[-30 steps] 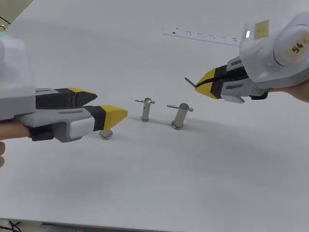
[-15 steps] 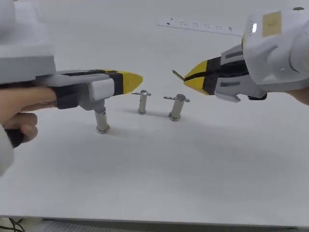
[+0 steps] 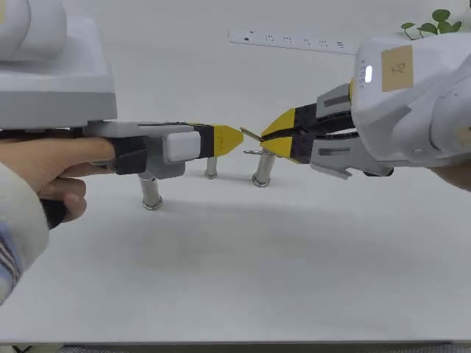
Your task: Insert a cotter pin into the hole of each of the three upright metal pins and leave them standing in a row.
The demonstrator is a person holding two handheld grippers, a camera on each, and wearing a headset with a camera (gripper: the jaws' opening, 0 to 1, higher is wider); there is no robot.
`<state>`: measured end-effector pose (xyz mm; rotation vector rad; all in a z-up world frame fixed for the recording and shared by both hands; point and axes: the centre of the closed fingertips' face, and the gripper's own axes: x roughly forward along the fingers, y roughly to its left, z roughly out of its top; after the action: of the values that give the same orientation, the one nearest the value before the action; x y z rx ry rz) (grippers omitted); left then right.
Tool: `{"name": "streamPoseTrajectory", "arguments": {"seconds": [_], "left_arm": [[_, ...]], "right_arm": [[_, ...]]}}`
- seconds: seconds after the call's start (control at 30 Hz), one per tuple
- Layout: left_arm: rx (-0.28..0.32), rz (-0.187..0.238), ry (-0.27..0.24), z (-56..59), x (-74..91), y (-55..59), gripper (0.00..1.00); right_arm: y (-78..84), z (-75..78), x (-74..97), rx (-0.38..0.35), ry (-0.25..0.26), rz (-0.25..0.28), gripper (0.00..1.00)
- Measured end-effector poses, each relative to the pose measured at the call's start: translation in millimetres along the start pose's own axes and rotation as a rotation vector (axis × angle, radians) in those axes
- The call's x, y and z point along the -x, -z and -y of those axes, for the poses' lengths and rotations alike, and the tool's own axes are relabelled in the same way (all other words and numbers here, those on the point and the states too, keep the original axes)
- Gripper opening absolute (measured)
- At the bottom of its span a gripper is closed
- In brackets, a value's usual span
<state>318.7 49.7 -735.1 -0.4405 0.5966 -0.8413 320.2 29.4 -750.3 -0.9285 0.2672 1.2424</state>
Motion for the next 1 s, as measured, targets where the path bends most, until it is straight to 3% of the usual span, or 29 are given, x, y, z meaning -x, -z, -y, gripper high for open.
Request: {"name": "streamPoseTrajectory", "arguments": {"seconds": [0.4, 1.0], "left_arm": [[-0.009, 0.013, 0.047, 12.6, -3.5, -0.5, 0.1], [0.052, 0.012, 0.039, 11.8, -0.4, 3.3, 0.05]], "right_arm": [[-2.6, -1.0, -1.0, 0.012, 0.014, -0.006, 0.03], [-9.2, -3.5, 1.0, 0.035, 0.02, -0.002, 0.03]]}}
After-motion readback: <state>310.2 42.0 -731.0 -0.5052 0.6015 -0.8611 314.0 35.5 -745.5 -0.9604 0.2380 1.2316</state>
